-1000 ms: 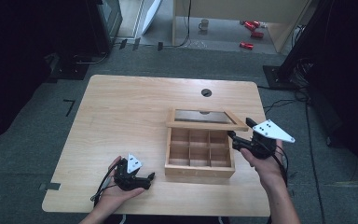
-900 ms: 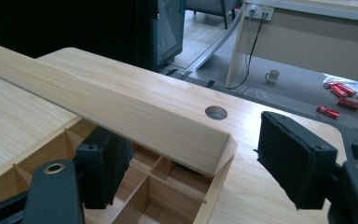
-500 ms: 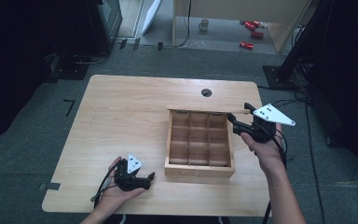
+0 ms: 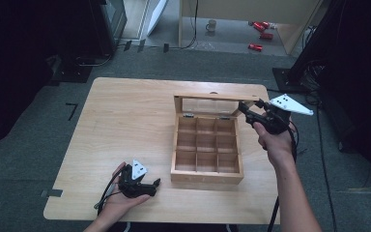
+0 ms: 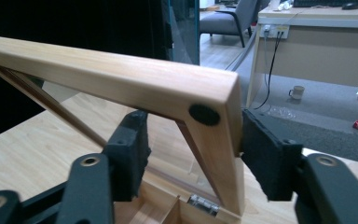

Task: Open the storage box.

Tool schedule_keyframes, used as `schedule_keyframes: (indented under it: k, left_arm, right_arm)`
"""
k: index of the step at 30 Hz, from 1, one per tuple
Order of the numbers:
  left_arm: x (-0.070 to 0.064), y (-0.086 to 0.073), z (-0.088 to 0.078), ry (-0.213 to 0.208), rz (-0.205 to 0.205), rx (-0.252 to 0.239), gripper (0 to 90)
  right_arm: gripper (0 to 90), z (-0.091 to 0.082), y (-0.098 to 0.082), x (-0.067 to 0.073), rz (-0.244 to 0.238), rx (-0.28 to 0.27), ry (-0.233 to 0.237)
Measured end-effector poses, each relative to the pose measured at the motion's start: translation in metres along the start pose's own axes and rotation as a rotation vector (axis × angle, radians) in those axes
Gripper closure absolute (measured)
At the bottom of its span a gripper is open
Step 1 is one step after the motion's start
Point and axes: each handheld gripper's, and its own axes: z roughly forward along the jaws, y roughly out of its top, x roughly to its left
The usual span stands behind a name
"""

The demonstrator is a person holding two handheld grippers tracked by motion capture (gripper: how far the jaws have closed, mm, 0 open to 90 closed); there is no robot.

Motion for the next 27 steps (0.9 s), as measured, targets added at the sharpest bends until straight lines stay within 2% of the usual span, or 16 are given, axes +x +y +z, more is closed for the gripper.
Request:
schedule_keyframes:
  k: [6,10,24,27]
  left_arm:
    - [0.000,0.000,0.000,0.000,0.000,0.000,12.8]
    - [0.000,0.000,0.000,0.000,0.001,0.000,12.8]
    - [0.000,0.000,0.000,0.000,0.002,0.003,12.9]
    - [0.000,0.000,0.000,0.000,0.003,0.003,12.9]
  right_arm:
    - [53.5,0.005,0.006,-0.011,-0.029,-0.009,0.015]
    - [56.2,0.008,0.009,-0.017,-0.032,-0.013,0.028]
    - [59.9,0.022,0.019,-0.023,-0.028,-0.011,-0.007]
    - [61.0,0.029,0.022,-0.024,-0.028,-0.015,-0.033]
